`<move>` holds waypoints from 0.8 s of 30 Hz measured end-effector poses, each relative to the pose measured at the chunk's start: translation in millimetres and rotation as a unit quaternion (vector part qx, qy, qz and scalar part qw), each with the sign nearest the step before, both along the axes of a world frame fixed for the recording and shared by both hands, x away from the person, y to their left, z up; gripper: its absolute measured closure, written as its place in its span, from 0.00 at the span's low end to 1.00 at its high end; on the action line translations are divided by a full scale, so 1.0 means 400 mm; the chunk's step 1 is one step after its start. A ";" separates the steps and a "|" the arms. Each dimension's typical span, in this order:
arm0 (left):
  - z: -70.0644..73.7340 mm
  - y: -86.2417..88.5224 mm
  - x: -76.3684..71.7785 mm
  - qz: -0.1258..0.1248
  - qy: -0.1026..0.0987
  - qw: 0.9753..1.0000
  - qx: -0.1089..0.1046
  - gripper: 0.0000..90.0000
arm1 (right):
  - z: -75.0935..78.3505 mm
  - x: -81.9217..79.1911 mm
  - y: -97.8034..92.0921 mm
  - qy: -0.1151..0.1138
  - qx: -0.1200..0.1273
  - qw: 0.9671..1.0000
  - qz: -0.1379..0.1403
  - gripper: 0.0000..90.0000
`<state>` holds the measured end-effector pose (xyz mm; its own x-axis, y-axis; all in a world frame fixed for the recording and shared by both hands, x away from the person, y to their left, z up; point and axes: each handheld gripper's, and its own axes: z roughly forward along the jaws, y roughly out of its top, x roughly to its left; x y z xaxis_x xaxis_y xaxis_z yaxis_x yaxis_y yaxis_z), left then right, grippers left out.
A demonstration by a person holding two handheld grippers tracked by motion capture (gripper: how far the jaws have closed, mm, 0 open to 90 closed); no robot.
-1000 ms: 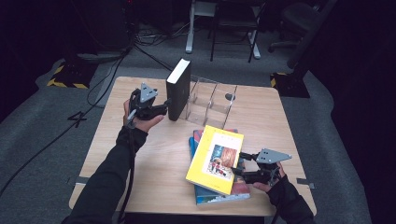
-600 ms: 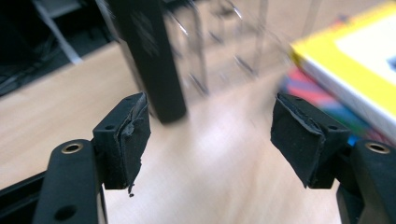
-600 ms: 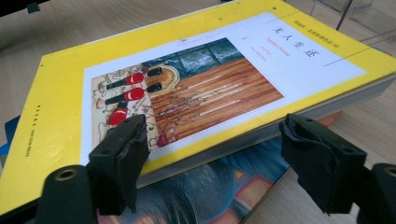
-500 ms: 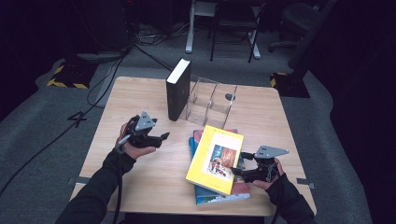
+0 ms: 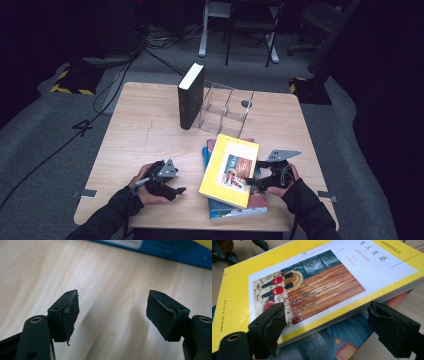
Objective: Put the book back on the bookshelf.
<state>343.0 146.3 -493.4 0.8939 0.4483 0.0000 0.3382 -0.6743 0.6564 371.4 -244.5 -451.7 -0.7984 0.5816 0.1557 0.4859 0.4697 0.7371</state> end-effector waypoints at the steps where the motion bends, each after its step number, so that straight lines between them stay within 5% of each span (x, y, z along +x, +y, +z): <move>1: -0.005 -0.001 -0.003 -0.002 0.003 1.000 0.002 0.30 | 0.000 0.003 0.002 0.000 -0.001 1.000 0.003 0.16; 6: -0.013 0.004 -0.004 0.003 0.016 1.000 -0.015 0.29 | 0.001 0.038 0.021 0.000 -0.004 1.000 0.026 0.16; 11: -0.021 -0.004 0.002 0.003 0.001 1.000 -0.019 0.27 | 0.001 0.063 0.038 -0.001 -0.004 0.999 0.036 0.16; 24: -0.025 -0.023 0.024 0.001 -0.003 1.000 -0.024 0.24 | 0.010 0.068 0.048 -0.012 0.001 0.999 0.036 0.20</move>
<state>352.6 137.1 -503.2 0.8935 0.4489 -0.0162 0.3350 -0.6420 0.6897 398.8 -225.2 -447.8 -0.8414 0.5227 0.1372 0.4333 0.5007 0.7493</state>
